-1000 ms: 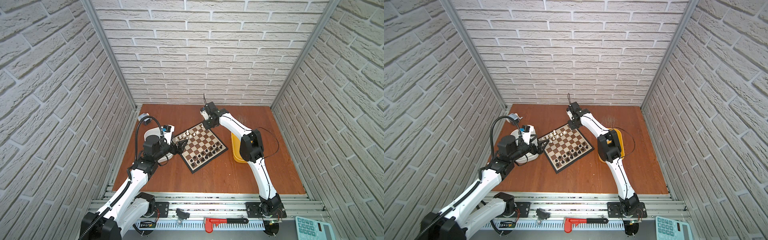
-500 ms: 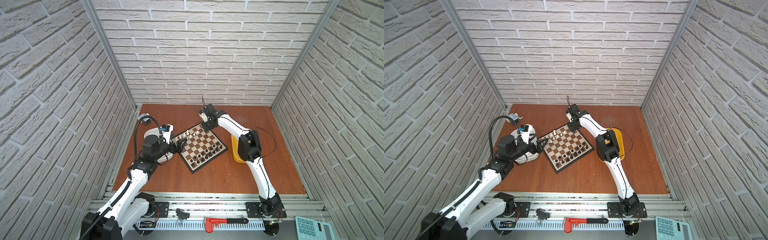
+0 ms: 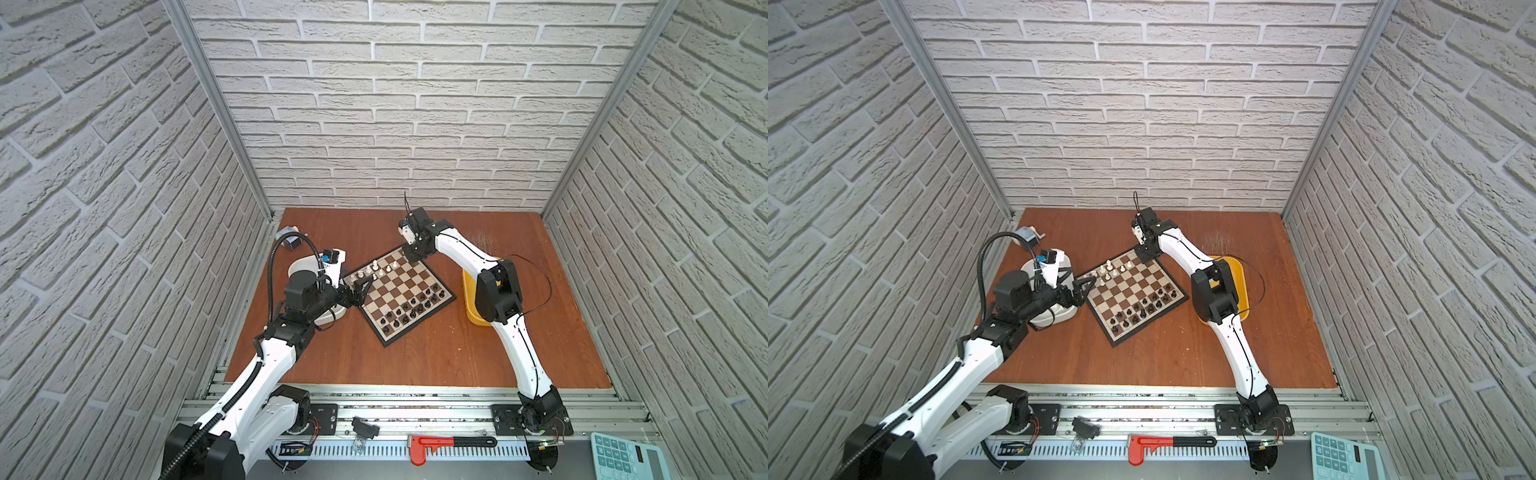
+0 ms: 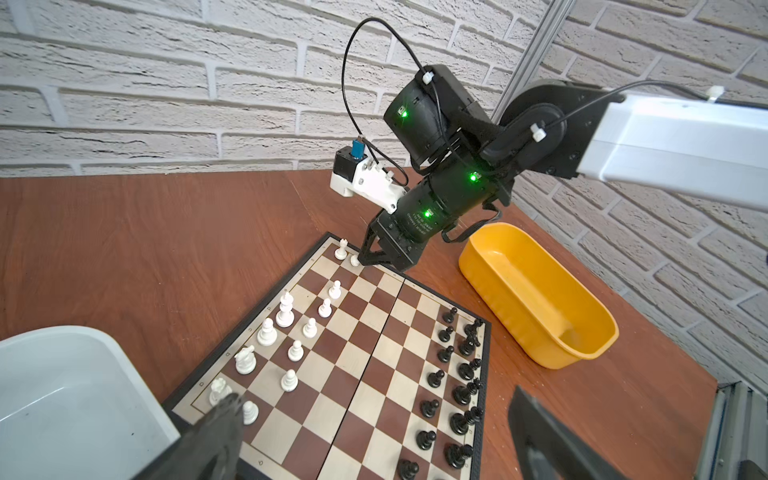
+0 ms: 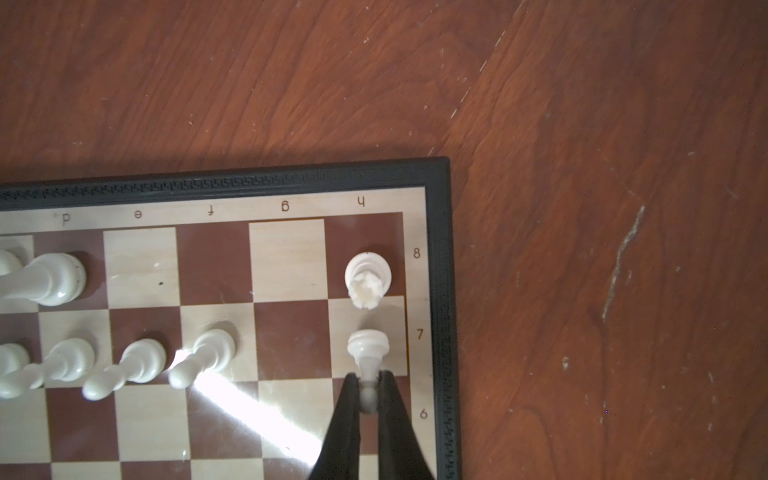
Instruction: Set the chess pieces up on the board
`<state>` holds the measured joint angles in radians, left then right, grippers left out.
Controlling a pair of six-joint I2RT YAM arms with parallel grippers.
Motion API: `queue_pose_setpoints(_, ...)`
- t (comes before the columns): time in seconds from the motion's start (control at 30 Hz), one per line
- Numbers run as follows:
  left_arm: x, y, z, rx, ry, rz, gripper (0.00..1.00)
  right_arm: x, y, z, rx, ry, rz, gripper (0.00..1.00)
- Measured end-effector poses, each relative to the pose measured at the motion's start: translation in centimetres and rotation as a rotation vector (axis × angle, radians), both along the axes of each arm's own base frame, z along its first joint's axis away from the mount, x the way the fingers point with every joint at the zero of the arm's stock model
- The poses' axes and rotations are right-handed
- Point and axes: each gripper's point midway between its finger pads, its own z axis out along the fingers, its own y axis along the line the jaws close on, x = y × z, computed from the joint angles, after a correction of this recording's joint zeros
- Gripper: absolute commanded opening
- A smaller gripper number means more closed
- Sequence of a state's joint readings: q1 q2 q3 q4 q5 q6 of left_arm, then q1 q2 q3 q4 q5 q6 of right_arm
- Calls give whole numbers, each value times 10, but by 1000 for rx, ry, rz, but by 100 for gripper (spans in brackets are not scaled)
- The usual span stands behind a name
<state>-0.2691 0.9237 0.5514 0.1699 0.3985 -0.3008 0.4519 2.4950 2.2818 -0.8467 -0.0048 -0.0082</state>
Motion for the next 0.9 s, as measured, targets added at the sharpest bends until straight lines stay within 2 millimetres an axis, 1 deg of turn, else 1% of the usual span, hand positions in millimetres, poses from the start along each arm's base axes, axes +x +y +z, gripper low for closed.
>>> queue_pose_setpoints(0.27,0,0,1,-10,-2,2,98,-2,-1,-1,-3,9,0,18)
queue_pose_setpoints(0.67,1,0,2,-15,-3,5,98,0,0,2,7,1,-14,21)
queue_pose_setpoints(0.77,5,5,0,-15,6,46,98,1,0,8,18,-11,-30,26)
queue_pose_setpoints(0.83,9,13,-5,-9,33,98,98,0,-1,19,32,-33,-38,36)
queue_pose_setpoints(0.9,14,26,-13,0,87,168,98,-7,-5,39,54,-72,-43,46)
